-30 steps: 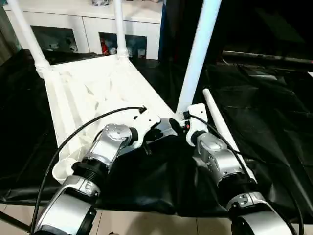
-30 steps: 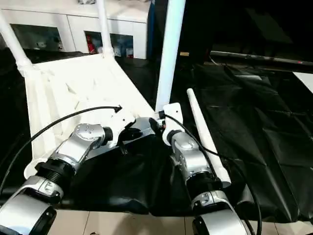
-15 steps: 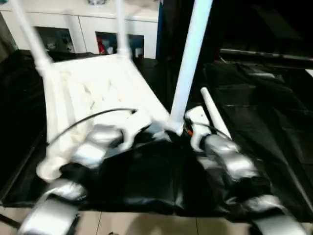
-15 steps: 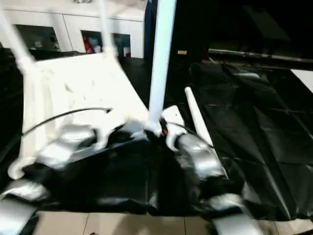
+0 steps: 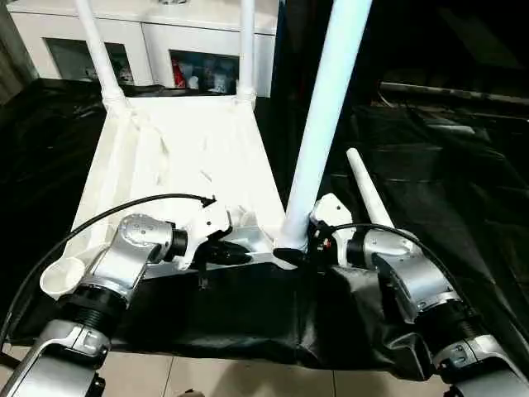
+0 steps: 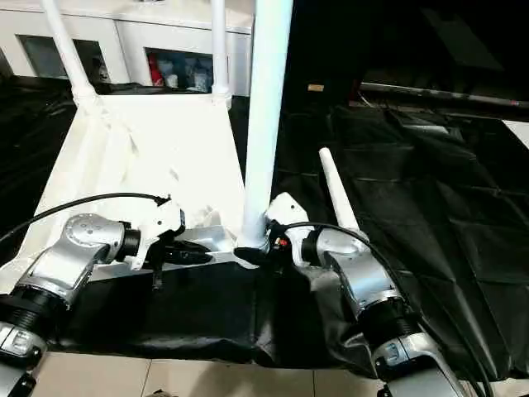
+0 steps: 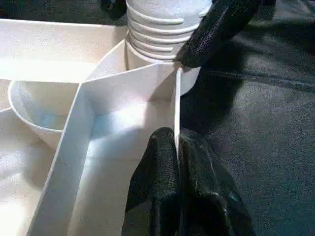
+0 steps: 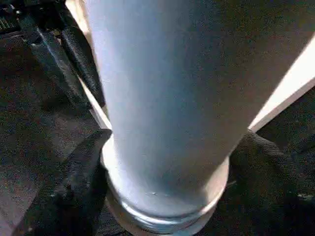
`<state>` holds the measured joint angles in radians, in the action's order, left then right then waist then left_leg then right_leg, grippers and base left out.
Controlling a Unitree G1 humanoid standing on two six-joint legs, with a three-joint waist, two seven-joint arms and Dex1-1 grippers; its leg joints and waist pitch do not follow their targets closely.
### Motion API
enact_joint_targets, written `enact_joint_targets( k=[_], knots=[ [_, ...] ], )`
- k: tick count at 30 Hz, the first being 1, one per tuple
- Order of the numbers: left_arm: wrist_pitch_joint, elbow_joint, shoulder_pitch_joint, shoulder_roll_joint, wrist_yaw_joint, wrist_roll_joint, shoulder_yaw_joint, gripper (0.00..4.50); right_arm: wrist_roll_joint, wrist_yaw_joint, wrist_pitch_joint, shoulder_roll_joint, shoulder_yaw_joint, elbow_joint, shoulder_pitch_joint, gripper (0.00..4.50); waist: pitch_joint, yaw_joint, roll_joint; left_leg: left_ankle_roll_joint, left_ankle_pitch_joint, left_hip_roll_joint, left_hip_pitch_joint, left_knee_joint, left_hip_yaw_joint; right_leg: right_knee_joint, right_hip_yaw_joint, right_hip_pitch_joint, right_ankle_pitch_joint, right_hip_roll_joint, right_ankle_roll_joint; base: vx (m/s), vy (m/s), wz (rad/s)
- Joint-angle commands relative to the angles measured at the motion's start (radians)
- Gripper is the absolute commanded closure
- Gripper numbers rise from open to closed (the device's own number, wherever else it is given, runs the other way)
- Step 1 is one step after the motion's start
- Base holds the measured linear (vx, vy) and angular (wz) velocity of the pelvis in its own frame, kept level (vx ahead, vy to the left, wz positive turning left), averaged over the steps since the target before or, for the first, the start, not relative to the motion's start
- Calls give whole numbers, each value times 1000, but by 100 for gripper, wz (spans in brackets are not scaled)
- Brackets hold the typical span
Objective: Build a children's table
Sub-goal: Rotate leg to tighten
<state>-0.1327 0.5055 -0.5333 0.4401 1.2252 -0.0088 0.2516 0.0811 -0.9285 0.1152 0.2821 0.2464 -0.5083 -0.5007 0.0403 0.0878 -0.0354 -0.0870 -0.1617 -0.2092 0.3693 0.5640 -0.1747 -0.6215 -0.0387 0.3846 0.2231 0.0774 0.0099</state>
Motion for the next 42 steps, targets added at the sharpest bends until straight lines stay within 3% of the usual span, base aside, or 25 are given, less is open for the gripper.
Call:
enact_joint_targets(
  k=[1, 4, 5, 9, 11, 14, 15, 16, 17, 19, 22, 25, 26, 32, 37, 42],
  knots=[
    [-12, -7, 28, -8, 46, -31, 24, 450, 6, 7, 13, 10, -14, 11, 1, 124, -54, -2, -3, 35, -169, -19, -13, -57, -5, 64, 34, -39, 23, 50, -227, 0, 0, 0],
    [-17, -10, 29, -8, 50, -31, 24, 450, 10, 3, 14, 9, -17, 13, 3, 149, -55, -2, -3, 37, -162, -19, -13, -55, -5, 62, 34, -40, 9, 49, -229, 0, 0, 0],
    [-18, -8, 27, -7, 54, -31, 24, 450, 10, 3, 16, 6, -17, 14, 4, 149, -55, -1, 2, 36, -158, -19, -13, -55, -4, 61, 34, -39, 3, 49, -231, 0, 0, 0],
    [-21, 2, 23, -13, 36, -27, 20, 450, 8, 38, 18, -9, -30, 0, 8, 170, -55, -2, -1, 33, -160, -18, -14, -55, -5, 61, 34, -40, -1, 49, -233, 0, 0, 0],
    [-29, 41, 3, -42, -51, -2, 7, 450, -4, 162, 7, -48, -70, -64, -6, 174, -53, -4, -2, 28, -163, -18, -13, -56, -5, 62, 35, -38, 6, 50, -234, 0, 0, 0],
    [-31, 113, -38, -94, -196, 38, -9, 450, -10, 348, 28, -108, -125, -144, -28, 174, -49, -12, -3, -6, -217, -17, -15, -61, -4, 72, 37, -34, 112, 51, -218, 0, 0, 0],
    [-42, 159, -67, -142, -292, 59, -13, 450, -15, 503, 35, -161, -161, -196, -45, 175, -46, -14, -1, -22, -250, -16, -19, -64, -3, 80, 38, -29, 180, 53, -207, 0, 0, 0],
    [-42, 159, -67, -142, -292, 59, -13, 450, -15, 503, 35, -161, -161, -196, -45, 175, -46, -15, -1, -31, -262, -16, -21, -64, -2, 81, 38, -28, 210, 54, -200, 0, 0, 0],
    [-69, 199, -94, -196, -388, 72, -19, 450, -26, 644, 49, -211, -182, -243, -64, 175, -47, -16, -3, -39, -271, -16, -21, -65, 0, 84, 38, -30, 247, 56, -186, 0, 0, 0],
    [-86, 229, -116, -232, -458, 76, -28, 450, -34, 710, 57, -241, -184, -272, -76, 175, -47, -15, -2, -43, -270, -15, -20, -65, 1, 87, 38, -28, 257, 56, -172, 0, 0, 0],
    [-77, 261, -141, -263, -497, 89, -21, 450, -59, 739, 34, -275, -159, -299, -88, 175, -51, -13, -1, -27, -235, -14, -14, -62, 0, 81, 38, -30, 172, 52, -167, 0, 0, 0],
    [-59, 281, -153, -270, -506, 101, -16, 450, -62, 725, 6, -294, -153, -317, -98, 175, -55, -7, 4, -12, -195, -12, -12, -60, 0, 73, 36, -35, 85, 50, -175, 0, 0, 0],
    [-42, 284, -154, -266, -490, 102, -14, 450, -53, 710, -9, -299, -161, -320, -103, 119, -55, -7, 3, -9, -196, -12, -12, -60, -1, 74, 36, -35, 79, 49, -176, 0, 0, 0],
    [-1, 271, -128, -223, -425, 92, -17, 450, -28, 661, -62, -287, -181, -324, -133, 71, -49, -8, 3, -10, -260, -14, -12, -66, 1, 84, 36, -33, 175, 53, -170, 0, 0, 0],
    [25, 227, -91, -162, -317, 68, -22, 450, -40, 474, -67, -207, -125, -250, -101, 71, -52, -13, 0, 6, -230, -15, -8, -63, 1, 81, 35, -38, 148, 53, -173, 0, 0, 0],
    [72, 132, -39, -85, -114, 4, -10, 450, -31, 273, -70, -109, -81, -144, -50, 71, -54, -17, 2, 32, -193, -18, -8, -60, -1, 70, 34, -38, 52, 49, -208, 0, 0, 0]
  ],
)
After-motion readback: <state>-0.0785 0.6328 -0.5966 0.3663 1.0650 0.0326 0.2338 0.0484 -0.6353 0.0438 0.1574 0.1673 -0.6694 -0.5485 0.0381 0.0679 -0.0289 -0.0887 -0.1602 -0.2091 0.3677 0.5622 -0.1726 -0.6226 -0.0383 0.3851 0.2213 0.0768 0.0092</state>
